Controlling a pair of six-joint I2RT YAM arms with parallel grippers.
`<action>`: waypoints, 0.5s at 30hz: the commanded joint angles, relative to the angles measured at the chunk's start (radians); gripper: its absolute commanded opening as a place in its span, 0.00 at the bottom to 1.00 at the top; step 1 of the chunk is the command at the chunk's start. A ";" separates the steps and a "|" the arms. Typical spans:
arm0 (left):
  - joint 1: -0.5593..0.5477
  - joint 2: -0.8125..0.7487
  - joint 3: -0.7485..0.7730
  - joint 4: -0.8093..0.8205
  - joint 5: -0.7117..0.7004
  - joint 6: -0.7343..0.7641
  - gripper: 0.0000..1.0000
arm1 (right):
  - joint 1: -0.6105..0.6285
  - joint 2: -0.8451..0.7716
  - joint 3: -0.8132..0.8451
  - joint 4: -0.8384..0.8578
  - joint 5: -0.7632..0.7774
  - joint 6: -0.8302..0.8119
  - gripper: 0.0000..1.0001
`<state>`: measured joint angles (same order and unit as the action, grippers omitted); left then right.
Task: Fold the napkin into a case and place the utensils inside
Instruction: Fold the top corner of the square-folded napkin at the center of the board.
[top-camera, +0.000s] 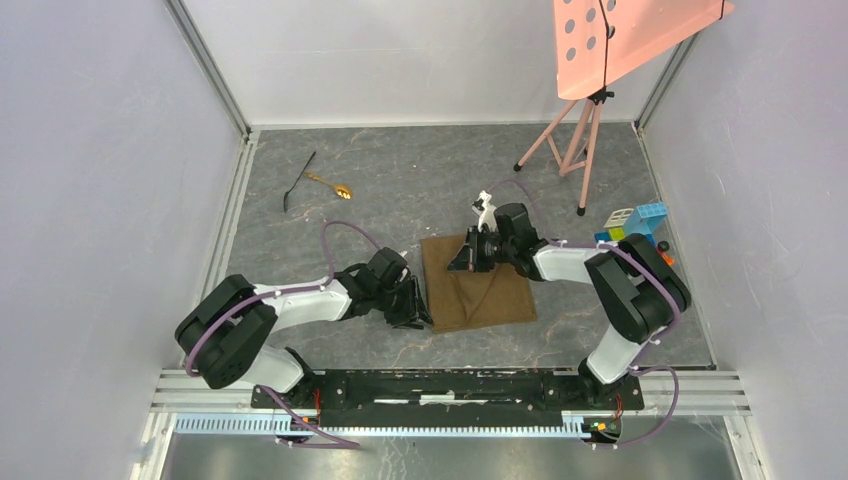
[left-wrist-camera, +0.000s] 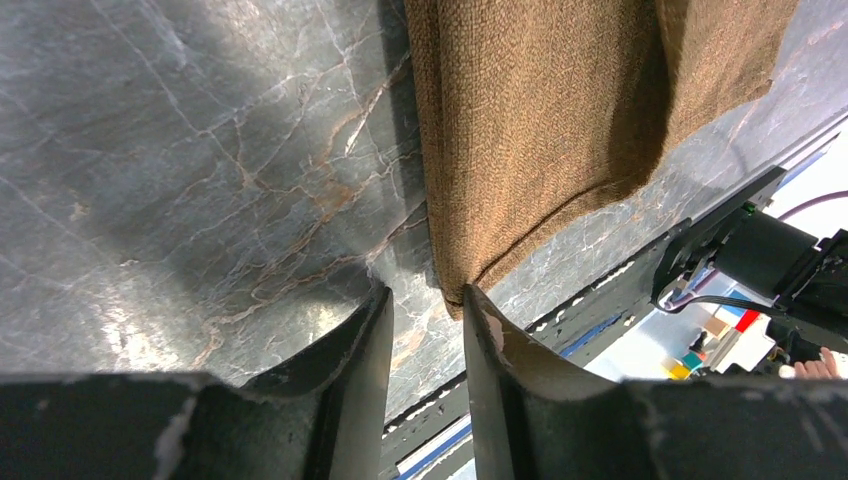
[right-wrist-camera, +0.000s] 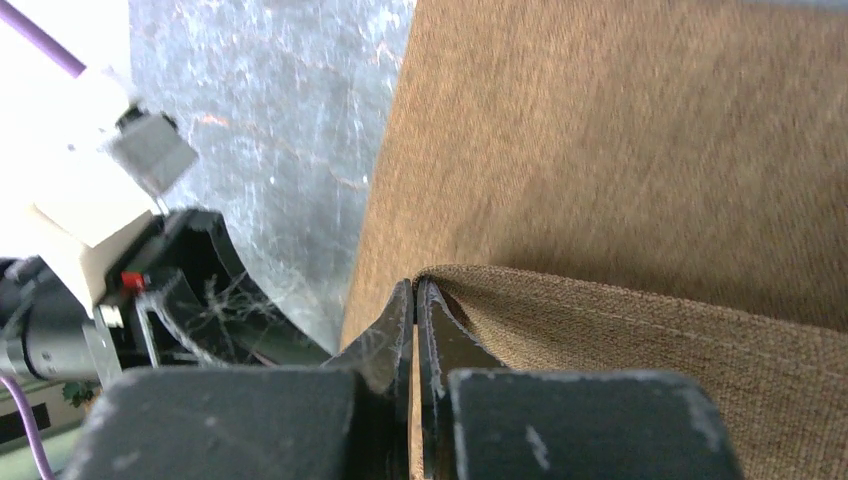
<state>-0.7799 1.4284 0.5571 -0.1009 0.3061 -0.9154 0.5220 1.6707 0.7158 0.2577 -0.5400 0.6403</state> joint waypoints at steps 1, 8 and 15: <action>-0.016 0.000 -0.035 0.026 -0.032 -0.043 0.38 | 0.018 0.068 0.089 0.141 -0.006 0.077 0.00; -0.027 0.028 -0.045 0.046 -0.023 -0.048 0.34 | 0.027 0.171 0.161 0.175 0.015 0.123 0.00; -0.037 0.037 -0.057 0.047 -0.035 -0.048 0.30 | 0.027 0.205 0.205 0.174 0.071 0.122 0.00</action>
<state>-0.8047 1.4425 0.5308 -0.0338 0.3088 -0.9524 0.5434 1.8565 0.8608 0.3862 -0.5114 0.7563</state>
